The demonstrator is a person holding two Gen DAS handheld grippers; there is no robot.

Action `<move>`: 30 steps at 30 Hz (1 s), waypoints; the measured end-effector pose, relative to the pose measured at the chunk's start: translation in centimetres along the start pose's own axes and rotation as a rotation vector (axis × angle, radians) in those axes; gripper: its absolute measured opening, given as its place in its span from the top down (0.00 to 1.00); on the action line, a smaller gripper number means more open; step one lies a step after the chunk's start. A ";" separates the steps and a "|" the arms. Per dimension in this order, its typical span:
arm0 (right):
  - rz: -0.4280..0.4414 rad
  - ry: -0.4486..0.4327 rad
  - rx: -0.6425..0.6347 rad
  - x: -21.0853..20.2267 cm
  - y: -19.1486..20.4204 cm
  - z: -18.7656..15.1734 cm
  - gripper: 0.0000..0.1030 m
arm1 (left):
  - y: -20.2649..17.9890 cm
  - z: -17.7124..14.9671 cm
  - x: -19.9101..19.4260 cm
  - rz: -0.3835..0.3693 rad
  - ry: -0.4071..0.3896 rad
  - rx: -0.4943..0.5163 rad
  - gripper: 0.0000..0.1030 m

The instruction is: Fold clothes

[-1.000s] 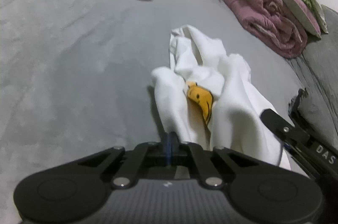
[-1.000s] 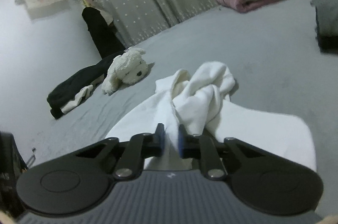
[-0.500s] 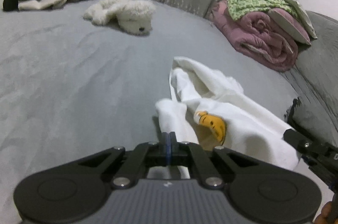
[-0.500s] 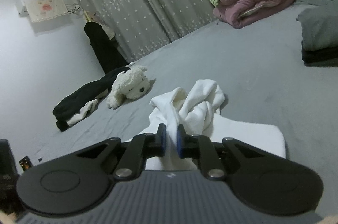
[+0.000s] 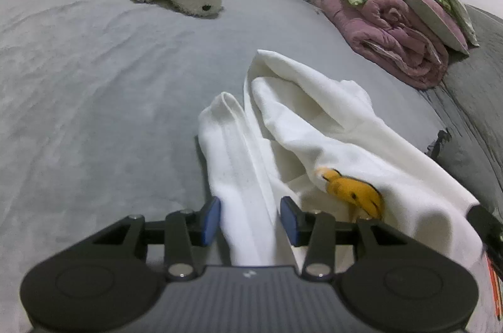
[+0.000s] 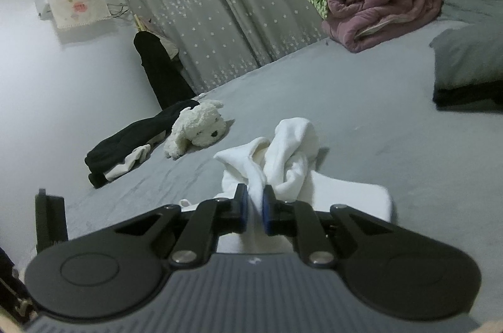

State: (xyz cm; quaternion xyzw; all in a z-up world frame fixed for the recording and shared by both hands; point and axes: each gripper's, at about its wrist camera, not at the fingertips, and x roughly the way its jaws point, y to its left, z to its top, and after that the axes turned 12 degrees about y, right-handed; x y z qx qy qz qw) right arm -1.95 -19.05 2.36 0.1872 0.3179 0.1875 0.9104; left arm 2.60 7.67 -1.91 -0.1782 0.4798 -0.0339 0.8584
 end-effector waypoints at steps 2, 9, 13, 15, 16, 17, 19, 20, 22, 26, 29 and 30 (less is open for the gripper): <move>-0.013 0.002 -0.002 -0.2 -0.5 -0.1 0.88 | -0.1 0.1 0.3 0.009 0.005 -0.004 0.60; -0.083 0.027 0.034 -0.2 -2.4 0.1 0.88 | -0.7 -0.2 0.8 0.043 0.007 0.009 0.78; -0.101 0.035 0.045 0.0 -2.7 0.4 0.88 | -1.1 -0.9 -0.1 0.025 0.003 0.033 0.82; -0.109 0.035 0.040 0.2 -2.6 0.5 0.88 | -1.2 -1.1 -0.8 0.017 -0.003 0.046 0.84; -0.115 0.034 0.037 0.3 -2.5 0.6 0.88 | -1.2 -1.2 -1.2 0.011 -0.006 0.049 0.84; -0.121 0.033 0.033 0.3 -2.4 0.6 0.88 | -1.2 -1.3 -1.6 0.005 -0.009 0.052 0.85; -0.129 0.031 0.032 0.4 -2.2 0.6 0.88 | -1.4 -1.7 -2.3 -0.004 -0.016 0.068 0.87; -0.130 0.031 0.034 0.4 -2.2 0.7 0.88 | -1.5 -1.9 -2.7 -0.008 -0.019 0.077 0.87; -0.131 0.029 0.037 0.4 -2.0 0.7 0.88 | -1.7 -2.4 -3.3 -0.018 -0.018 0.096 0.88; -0.144 0.031 0.022 0.4 -1.9 0.8 0.88 | -2.0 -3.6 -4.3 -0.040 -0.003 0.148 0.88; -0.153 0.036 0.017 0.6 -2.1 0.8 0.88 | -2.1 -4.8 -4.5 -0.084 0.044 0.184 0.89; -0.155 0.038 0.018 0.7 -2.1 0.9 0.88 | -2.2 -5.4 -4.5 -0.091 0.057 0.203 0.91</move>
